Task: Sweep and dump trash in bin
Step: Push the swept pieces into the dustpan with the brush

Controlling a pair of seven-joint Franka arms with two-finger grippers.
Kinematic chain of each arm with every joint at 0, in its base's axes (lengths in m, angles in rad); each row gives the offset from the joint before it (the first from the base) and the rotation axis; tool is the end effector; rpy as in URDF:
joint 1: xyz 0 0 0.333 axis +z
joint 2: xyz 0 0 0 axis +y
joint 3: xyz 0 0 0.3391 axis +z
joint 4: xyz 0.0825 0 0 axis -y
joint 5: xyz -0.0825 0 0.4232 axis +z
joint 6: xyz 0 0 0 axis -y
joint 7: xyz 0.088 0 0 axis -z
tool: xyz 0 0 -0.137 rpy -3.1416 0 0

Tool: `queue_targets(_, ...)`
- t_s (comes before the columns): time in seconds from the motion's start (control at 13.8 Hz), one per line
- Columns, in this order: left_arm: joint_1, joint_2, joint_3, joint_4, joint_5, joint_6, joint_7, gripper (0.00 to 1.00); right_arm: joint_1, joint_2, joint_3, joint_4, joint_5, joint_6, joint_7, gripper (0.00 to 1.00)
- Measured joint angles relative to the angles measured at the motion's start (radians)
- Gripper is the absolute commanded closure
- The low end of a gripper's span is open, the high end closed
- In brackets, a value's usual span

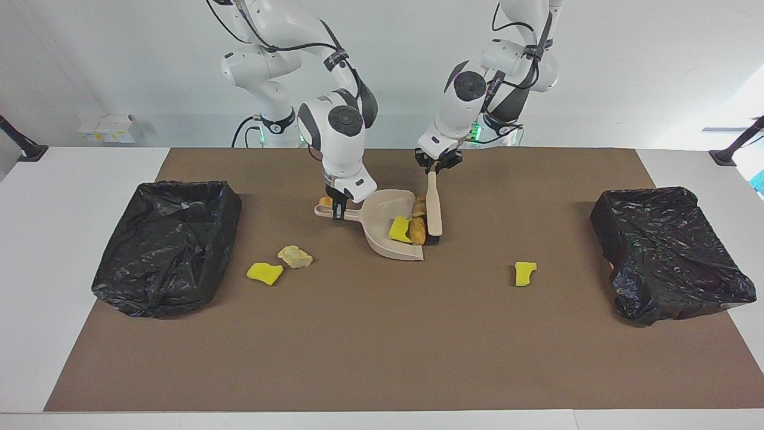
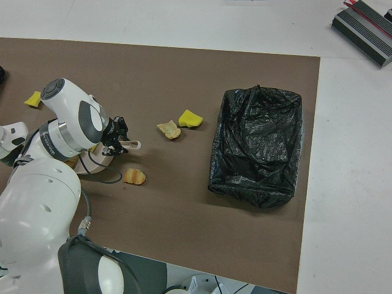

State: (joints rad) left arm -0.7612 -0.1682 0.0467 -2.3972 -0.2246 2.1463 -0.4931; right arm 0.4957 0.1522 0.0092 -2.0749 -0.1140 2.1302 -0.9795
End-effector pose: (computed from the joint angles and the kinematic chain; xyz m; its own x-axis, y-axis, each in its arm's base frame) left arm 0.3581 -0.3307 0.3451 0.9803 -0.1005 -0.1703 -0.0811 -0.9898 0.1171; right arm 0.5230 0.2800 0.3183 0.0189 0.9915 -0.1291 0.9992 -0.0233 -0.0330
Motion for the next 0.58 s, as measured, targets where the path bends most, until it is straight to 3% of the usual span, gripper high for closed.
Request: queue_targets(0.58,-0.044,0.075,0.002,0.161,-0.004,0.001,-0.051,1.0,0.004,0.0,0.0,0.0,0.0,0.001,0.005,1.0)
